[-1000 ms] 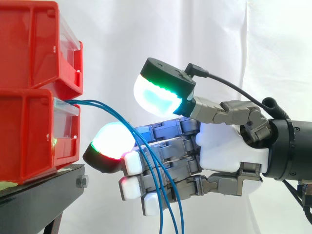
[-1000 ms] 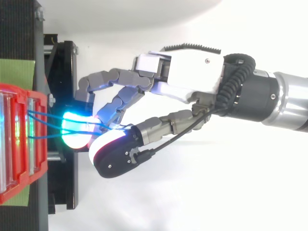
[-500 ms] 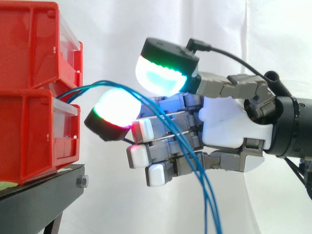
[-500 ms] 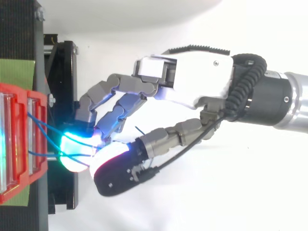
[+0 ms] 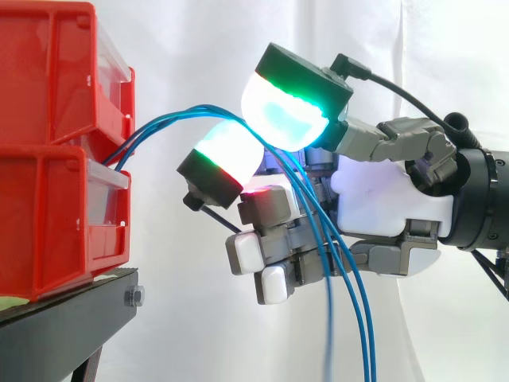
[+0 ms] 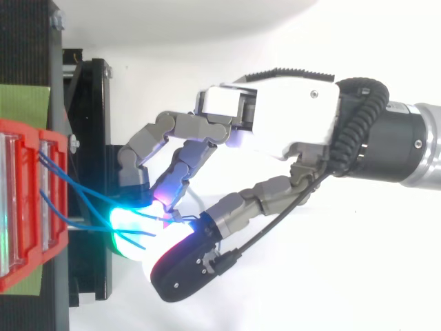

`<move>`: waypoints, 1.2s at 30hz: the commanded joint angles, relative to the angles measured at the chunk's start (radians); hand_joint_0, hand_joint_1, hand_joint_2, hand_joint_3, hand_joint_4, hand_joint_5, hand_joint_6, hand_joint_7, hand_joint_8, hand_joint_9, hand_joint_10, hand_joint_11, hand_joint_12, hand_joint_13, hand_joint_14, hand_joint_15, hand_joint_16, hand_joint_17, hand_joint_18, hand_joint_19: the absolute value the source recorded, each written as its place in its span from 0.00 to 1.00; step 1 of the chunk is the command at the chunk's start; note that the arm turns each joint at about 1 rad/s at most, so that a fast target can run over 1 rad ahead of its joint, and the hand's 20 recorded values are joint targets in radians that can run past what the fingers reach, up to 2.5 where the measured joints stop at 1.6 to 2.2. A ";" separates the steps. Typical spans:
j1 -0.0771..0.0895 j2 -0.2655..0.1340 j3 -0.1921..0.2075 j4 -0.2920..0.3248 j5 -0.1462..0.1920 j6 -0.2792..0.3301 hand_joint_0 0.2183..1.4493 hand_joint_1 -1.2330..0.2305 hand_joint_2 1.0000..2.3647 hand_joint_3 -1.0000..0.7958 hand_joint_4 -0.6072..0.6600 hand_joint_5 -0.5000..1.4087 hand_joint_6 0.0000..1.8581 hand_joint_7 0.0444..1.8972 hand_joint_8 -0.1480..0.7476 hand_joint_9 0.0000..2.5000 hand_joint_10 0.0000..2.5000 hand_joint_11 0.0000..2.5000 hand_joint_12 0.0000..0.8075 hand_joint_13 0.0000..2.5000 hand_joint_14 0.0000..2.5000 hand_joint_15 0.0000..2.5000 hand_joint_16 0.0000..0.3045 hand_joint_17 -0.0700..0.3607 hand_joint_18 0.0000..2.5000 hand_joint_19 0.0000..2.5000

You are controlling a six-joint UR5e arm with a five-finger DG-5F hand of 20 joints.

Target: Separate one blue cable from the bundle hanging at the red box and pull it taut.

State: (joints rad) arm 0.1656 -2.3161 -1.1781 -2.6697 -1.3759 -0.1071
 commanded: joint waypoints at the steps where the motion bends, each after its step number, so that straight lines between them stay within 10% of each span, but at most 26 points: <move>1: 0.000 0.000 0.000 0.001 0.000 -0.002 0.50 0.28 0.01 0.33 0.49 0.15 0.54 0.54 0.57 0.44 0.00 0.48 0.44 0.40 0.01 0.27 0.14 0.38 0.33 0.28; 13: -0.011 0.000 0.000 0.004 0.000 0.046 0.27 0.34 0.00 0.28 0.58 0.18 0.51 0.50 0.61 0.49 0.00 0.48 0.46 0.43 0.01 0.27 0.15 0.39 0.38 0.28; 17: -0.012 0.000 0.000 0.002 0.000 0.046 0.31 0.44 0.00 0.28 0.56 0.18 0.50 0.54 0.60 0.50 0.01 0.47 0.45 0.44 0.01 0.28 0.14 0.39 0.38 0.29; 28: -0.014 0.000 0.000 0.007 0.000 0.046 0.52 0.24 0.01 0.37 0.45 0.16 0.53 0.57 0.56 0.47 0.00 0.49 0.44 0.43 0.01 0.29 0.13 0.37 0.35 0.30; 36: -0.020 0.000 0.000 0.002 0.000 0.050 0.41 0.20 0.00 0.28 0.49 0.18 0.52 0.57 0.57 0.49 0.00 0.51 0.42 0.44 0.01 0.28 0.12 0.36 0.38 0.26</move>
State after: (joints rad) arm 0.1484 -2.3163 -1.1781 -2.6639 -1.3760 -0.0605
